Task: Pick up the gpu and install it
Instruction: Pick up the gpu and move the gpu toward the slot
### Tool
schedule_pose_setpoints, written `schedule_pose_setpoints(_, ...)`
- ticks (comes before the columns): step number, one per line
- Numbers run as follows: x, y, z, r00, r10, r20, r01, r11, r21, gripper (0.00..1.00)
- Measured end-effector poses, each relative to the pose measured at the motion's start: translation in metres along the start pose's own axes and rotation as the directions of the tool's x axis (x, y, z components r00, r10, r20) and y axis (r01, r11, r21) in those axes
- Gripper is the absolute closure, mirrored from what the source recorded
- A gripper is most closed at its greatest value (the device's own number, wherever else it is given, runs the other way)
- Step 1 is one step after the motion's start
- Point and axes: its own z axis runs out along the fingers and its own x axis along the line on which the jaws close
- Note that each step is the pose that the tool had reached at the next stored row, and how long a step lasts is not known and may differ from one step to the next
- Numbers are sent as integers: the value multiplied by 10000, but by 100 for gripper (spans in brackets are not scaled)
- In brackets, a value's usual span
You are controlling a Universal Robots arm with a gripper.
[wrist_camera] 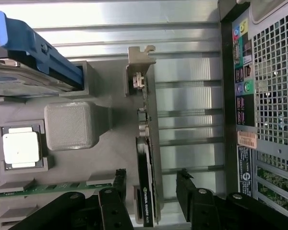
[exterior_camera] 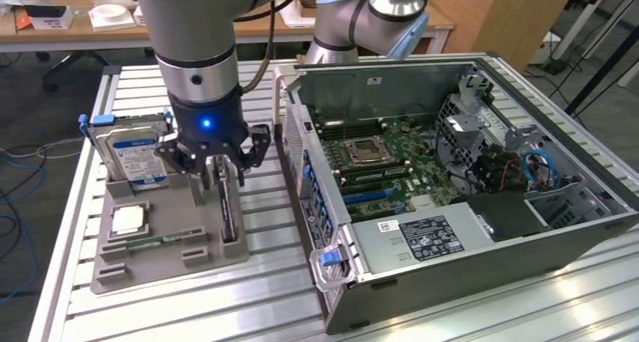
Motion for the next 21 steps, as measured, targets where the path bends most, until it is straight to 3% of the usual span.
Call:
schedule_pose_setpoints(9, 17, -21, 100, 10000, 2, 0, -2, 10000, 0, 45)
schedule_pose_setpoints(21, 38, -31, 304, 10000, 2, 0, -2, 10000, 0, 45)
